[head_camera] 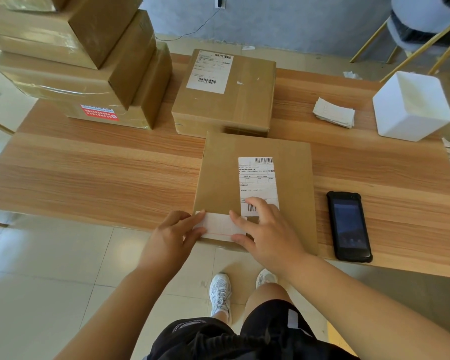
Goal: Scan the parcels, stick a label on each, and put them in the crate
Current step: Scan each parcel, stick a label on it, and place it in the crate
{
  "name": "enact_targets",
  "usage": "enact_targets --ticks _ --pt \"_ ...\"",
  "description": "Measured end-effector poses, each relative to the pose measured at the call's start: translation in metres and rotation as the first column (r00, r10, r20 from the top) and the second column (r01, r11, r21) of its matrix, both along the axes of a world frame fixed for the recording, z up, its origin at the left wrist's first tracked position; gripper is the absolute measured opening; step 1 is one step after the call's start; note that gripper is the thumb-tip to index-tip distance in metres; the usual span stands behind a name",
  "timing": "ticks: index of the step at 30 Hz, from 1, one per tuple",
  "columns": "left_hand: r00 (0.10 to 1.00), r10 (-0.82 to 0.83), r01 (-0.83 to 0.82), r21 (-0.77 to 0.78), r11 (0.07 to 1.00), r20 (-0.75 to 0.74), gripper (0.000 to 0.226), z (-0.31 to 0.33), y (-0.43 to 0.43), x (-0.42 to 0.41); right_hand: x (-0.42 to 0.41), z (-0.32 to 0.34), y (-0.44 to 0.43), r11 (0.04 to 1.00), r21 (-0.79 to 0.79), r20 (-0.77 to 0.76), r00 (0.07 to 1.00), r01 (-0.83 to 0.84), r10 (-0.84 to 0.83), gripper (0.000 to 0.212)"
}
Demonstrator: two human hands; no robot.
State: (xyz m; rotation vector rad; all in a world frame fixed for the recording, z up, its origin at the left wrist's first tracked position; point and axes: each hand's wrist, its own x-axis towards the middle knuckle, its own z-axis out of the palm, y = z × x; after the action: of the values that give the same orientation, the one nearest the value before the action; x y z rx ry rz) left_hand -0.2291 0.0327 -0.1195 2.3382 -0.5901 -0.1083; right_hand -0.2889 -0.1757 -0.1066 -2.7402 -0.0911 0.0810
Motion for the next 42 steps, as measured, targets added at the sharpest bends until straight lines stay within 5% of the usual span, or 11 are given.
enact_targets --ticks 5,8,12,16,19,22,28,34,42 --pt "1.0 -0.011 0.01 -0.03 1.0 -0.026 0.032 -0.002 0.001 0.002 -0.007 0.003 -0.021 0.999 -0.005 0.08 0.996 -0.035 0.035 0.029" --pt "0.978 0.098 -0.106 -0.03 0.994 -0.185 0.024 0.0 0.003 0.005 -0.009 0.007 -0.037 1.0 0.027 0.102 0.995 0.002 -0.005 0.019" --pt "0.891 0.275 -0.299 -0.013 0.954 -0.362 0.008 0.002 -0.004 0.016 -0.005 0.008 -0.068 0.948 0.088 0.145 0.938 0.306 -0.316 0.026" --pt "0.799 0.354 -0.394 0.021 0.919 -0.487 0.043 0.002 -0.027 0.035 0.008 0.007 -0.096 0.751 0.082 -0.174 0.751 0.656 -0.637 0.075" --pt "0.733 0.351 -0.358 0.108 0.927 -0.583 0.048 -0.003 -0.044 0.042 0.014 0.005 -0.111 0.646 0.205 -0.505 0.645 0.735 -0.574 0.08" --pt "0.757 0.36 -0.343 0.137 0.929 -0.546 0.031 -0.002 -0.053 0.038 0.012 0.001 -0.122 0.643 0.301 -0.596 0.665 0.704 -0.45 0.056" --pt "0.753 0.38 -0.492 -0.075 0.868 -0.536 0.018 0.012 -0.037 0.009 0.012 0.005 -0.13 0.676 0.452 -0.457 0.801 0.583 -0.386 0.02" --pt "0.678 0.49 -0.704 -0.291 0.649 -0.548 0.026 0.032 0.011 -0.025 0.045 0.025 -0.091 0.693 0.613 -0.321 0.921 0.379 -0.22 0.035" --pt "0.553 0.644 -0.832 -0.381 0.402 -0.529 0.034 0.049 0.121 -0.041 0.119 0.048 0.04 0.737 0.665 -0.252 0.965 0.12 0.069 0.043"
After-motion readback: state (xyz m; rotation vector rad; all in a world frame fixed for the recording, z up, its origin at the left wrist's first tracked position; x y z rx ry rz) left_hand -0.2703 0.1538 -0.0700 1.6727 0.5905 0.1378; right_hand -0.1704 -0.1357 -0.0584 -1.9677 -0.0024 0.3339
